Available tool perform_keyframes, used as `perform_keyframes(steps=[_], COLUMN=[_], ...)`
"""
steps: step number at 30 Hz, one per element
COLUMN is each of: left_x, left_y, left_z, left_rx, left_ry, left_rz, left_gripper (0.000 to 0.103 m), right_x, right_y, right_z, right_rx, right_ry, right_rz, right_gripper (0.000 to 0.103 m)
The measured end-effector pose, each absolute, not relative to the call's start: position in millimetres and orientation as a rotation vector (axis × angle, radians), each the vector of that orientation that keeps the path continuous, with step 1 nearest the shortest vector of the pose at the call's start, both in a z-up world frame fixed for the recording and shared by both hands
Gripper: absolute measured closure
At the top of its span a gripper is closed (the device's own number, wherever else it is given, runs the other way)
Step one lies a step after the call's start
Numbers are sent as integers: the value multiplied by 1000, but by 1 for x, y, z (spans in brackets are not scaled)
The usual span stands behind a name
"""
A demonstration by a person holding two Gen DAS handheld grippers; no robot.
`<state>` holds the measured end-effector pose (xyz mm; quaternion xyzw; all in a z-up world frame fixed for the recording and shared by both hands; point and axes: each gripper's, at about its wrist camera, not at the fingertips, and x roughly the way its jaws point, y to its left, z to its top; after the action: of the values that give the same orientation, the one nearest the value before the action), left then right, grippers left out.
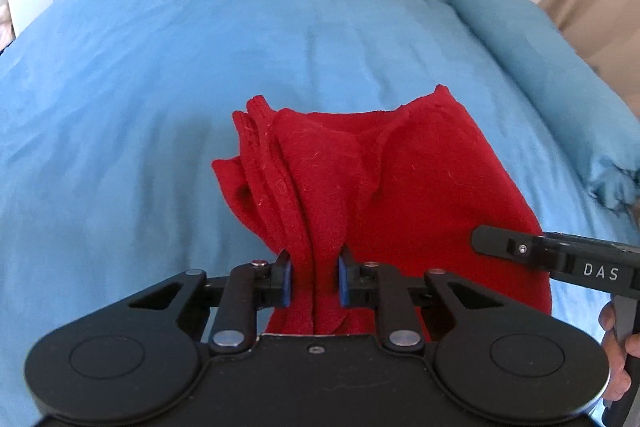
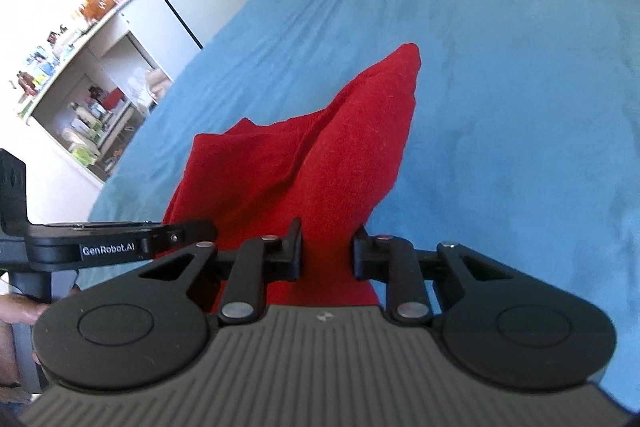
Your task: Fold small clothes
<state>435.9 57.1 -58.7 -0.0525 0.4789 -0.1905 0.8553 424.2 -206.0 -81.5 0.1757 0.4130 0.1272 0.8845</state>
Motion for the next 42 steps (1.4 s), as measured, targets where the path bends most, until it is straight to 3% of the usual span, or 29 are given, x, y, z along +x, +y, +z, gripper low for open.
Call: perform_keyframes(steps=[7,16,18,19,20,21,22,23,34,38,42], left_x=[368,329,327,326,324,322,320,319,316,313,295], left_y=[11,-39,-38,-36,-34,-32,-31,-30,-29,-29,-30], left_z=[-53,-111,-109,-106,-103,-98,-93,-90,-159,-161,-137], left_rx=[-136,-39,-21,-7,7,22,37,52,172,141,167], left_ry=[1046,1046,1028,1015,995,966,931,899,813,765,701], left_rz=[-445,-375,-357,-341,-330,-312,-286,-263,-184,-175,-163], left_gripper=[80,76,66,48,25,14,3,3,1,1,2], right_x=[336,285,282,279,276,275,273,270,267,261,243], right_y=[-241,-299,-307,-312,-313,-309,-312,-313,-315,-317,-310], right_z=[-58,-134,-137,-135,-132,-126,-122,-119,-176,-181,-151], right_rx=[369,423,440,431,416,399,385,370,163,151,127], right_ry=[902,907,892,887,881,860,835,811,760,703,628], right_rz=[195,209,223,223,214,187,154,120,-65,-44,-36], right_gripper=[65,62,52,46,30,14,6,0,0,0,0])
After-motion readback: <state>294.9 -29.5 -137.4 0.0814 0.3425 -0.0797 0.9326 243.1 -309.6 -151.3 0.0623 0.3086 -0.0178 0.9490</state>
